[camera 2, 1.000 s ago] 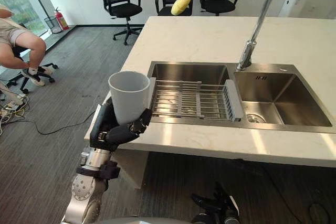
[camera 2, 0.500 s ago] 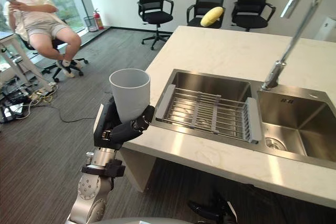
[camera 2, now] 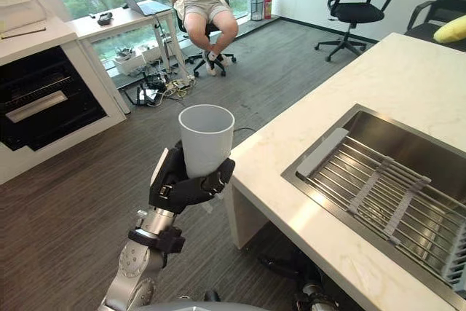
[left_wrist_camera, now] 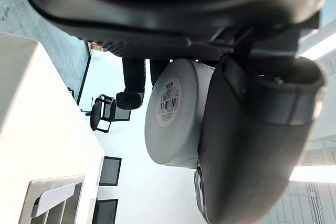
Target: Walk over to the sink, pick up the cup, carry it to the dishwasher, place the cup inside the dishwasher, then close the dishwasher door
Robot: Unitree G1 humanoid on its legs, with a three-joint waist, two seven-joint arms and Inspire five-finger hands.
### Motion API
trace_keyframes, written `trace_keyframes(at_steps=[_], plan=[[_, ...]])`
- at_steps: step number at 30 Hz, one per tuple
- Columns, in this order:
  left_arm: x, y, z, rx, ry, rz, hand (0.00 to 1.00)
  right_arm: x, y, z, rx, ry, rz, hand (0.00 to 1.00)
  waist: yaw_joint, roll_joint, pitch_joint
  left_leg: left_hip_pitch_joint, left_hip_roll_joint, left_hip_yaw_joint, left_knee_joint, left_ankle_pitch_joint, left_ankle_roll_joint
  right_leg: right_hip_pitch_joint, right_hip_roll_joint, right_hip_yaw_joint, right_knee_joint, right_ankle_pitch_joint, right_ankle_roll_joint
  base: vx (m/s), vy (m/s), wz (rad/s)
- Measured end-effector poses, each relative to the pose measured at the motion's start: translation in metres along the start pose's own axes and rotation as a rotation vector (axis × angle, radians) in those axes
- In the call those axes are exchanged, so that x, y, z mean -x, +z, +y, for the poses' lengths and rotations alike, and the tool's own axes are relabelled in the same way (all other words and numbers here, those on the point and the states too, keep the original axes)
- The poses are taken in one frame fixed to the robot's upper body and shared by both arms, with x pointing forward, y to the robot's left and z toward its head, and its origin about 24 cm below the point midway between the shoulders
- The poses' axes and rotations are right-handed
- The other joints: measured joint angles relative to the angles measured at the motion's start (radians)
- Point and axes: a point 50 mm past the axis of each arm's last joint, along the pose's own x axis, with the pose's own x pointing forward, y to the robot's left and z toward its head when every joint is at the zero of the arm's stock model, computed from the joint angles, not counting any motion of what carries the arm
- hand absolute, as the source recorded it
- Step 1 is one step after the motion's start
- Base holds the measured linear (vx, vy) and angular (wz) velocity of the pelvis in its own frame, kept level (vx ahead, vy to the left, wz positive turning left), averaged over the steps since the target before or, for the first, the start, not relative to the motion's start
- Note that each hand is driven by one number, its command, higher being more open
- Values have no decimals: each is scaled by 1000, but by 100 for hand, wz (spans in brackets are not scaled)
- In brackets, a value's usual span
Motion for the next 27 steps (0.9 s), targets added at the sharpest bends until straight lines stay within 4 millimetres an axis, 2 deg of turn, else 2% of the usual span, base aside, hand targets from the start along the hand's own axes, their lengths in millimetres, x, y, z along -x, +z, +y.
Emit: trace_keyframes(at_steps=[4,5,7,8,9,10,11,12,14,15,16,17,18,22,27], plan=[[-6,2,-1,-5,-25,-14,0,1,-1,-3,5,-4,15,100,-20,0,24,-29,1,-34,82,-50,4,9,-25,-20,75,-17,-17,-9,-18,28],[-9,2,-3,-2,-36,-19,0,3,-3,-7,10,-13,27,100,-25,1,36,-28,-2,-58,112,-74,7,4,-49,-2,167,-19,-22,8,42,67],[-11,2,-5,0,-52,-19,0,9,-10,-12,13,-25,46,100,-27,-3,39,-17,-23,-115,127,-89,18,-36,-81,86,335,0,-72,46,62,89],[-12,1,-6,7,-48,-19,0,10,-12,-14,16,-32,52,100,-31,5,47,4,-29,-161,114,-89,28,-83,-78,183,444,15,-125,86,50,110],[-11,0,-3,14,-36,-12,0,12,-14,-11,20,-26,56,100,-46,12,52,14,-33,-216,102,-86,35,-103,-13,292,444,-57,-95,82,38,115],[-10,-2,-2,18,-25,-3,0,13,-15,-9,25,-15,57,100,-46,11,52,16,-36,-239,92,-81,34,-115,20,332,423,-87,-88,67,24,112],[-8,-7,1,29,2,14,0,13,-14,-7,43,1,47,100,-43,9,53,21,-41,-268,68,-70,31,-141,77,390,368,-121,-78,69,14,88],[-6,-12,6,29,38,37,0,13,-11,-5,60,18,36,100,-42,8,53,30,-47,-290,37,-58,30,-174,118,431,307,-132,-73,75,5,78],[-3,-18,12,29,77,65,0,12,-8,-2,65,28,15,100,-44,3,52,38,-57,-313,8,-45,21,-202,155,474,232,-130,-74,92,-41,71],[2,-20,17,20,95,84,0,12,-8,3,66,43,12,100,-49,-20,56,48,-77,-323,-4,-38,16,-199,158,481,149,-106,-77,117,-88,83],[3,-21,18,18,101,90,0,12,-10,6,65,52,16,100,-52,-32,56,51,-85,-323,-6,-37,16,-192,152,486,143,-63,-60,123,-109,91],[7,-25,17,27,112,107,0,13,-12,7,65,61,23,100,-53,-32,54,54,-80,-314,-9,-35,12,-179,146,463,134,-56,-39,181,-138,68],[15,-28,16,48,131,116,0,15,-13,6,19,52,4,100,-42,-26,48,57,-59,-274,-21,-33,1,-162,150,436,101,-54,-40,201,-131,58],[26,-27,17,73,150,93,0,22,-19,4,-63,14,-14,100,-43,-8,36,43,-52,-272,-23,-27,-10,-139,162,422,39,-36,-35,192,-71,11],[27,-25,20,63,110,84,0,22,-22,5,-58,24,5,100,-41,-12,33,53,-68,-304,-46,-10,-4,-109,159,386,-2,-21,-30,61,0,22]])
